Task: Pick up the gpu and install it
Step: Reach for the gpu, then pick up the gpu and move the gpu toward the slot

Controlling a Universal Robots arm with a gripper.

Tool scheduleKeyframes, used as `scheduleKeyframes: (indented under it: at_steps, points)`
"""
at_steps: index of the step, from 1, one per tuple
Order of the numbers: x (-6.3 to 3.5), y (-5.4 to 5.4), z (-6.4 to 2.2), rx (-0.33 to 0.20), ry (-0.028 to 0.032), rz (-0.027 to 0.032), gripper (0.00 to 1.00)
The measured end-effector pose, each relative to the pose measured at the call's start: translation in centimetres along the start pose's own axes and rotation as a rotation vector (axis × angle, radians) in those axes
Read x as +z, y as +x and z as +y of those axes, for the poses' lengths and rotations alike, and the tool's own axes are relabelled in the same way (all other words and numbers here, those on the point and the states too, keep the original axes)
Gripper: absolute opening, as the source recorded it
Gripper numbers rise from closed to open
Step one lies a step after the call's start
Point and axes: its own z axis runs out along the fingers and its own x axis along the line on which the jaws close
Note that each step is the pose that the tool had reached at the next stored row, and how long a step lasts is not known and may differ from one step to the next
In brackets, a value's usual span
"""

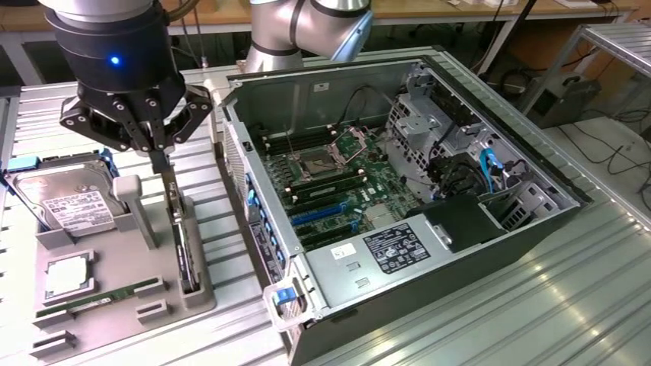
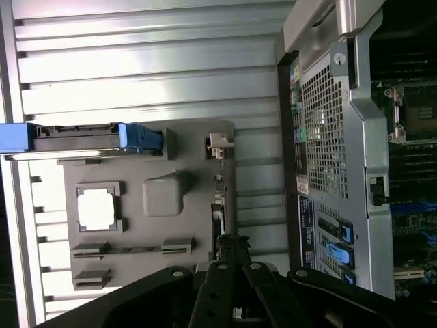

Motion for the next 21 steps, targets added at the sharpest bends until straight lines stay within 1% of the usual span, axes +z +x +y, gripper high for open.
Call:
scheduleKeyframes:
  at_steps: [17, 21]
  points:
    - [0.00, 0.01, -0.02, 0.000, 0.0000, 0.0000, 0.11]
    - [0.01, 0.04, -0.03, 0.000, -0.0001, -0.0001, 0.36]
